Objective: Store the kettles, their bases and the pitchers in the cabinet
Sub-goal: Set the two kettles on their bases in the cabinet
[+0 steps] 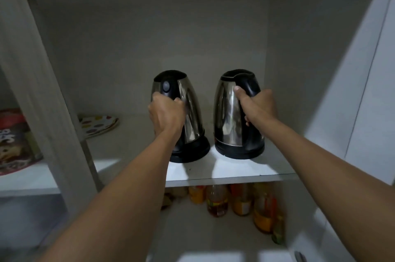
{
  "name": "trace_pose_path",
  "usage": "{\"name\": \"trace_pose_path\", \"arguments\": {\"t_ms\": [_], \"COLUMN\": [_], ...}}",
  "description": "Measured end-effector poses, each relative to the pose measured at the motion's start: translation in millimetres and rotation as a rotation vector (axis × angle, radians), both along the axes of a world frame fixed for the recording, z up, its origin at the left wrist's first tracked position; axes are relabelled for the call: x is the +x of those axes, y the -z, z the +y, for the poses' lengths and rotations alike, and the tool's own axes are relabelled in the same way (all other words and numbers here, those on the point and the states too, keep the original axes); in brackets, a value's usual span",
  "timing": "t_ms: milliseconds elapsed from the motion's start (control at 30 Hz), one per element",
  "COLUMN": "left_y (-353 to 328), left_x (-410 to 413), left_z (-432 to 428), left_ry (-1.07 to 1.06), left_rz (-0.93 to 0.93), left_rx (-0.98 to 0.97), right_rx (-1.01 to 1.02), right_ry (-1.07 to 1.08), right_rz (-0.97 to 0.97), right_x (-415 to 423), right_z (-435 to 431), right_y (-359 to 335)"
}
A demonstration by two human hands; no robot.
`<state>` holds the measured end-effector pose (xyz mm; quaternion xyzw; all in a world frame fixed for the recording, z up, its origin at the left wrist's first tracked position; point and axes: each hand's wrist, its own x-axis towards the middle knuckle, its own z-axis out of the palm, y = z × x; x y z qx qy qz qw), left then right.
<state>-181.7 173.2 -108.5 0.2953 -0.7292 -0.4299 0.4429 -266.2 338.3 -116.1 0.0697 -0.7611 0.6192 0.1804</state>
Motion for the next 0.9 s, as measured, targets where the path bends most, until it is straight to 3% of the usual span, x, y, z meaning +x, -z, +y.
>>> {"name": "trace_pose_path", "arguments": {"t_ms": [400, 567, 900], "left_y": [-1, -3, 1], "left_x": [21, 11, 11], "left_z": [13, -12, -11], "left_ry": [0.119, 0.112, 0.087], "left_rz": [-0.069, -0.053, -0.061], "left_rx": [-0.07, 0.039, 0.022], "right_rx": [0.0, -0.006, 0.003], "right_ry": [0.03, 0.066, 0.079], "right_rz": [0.035, 0.036, 0.056], "right_x": [29, 30, 32], "right_z": [-6, -10, -20], "right_y": [3, 4, 4]}}
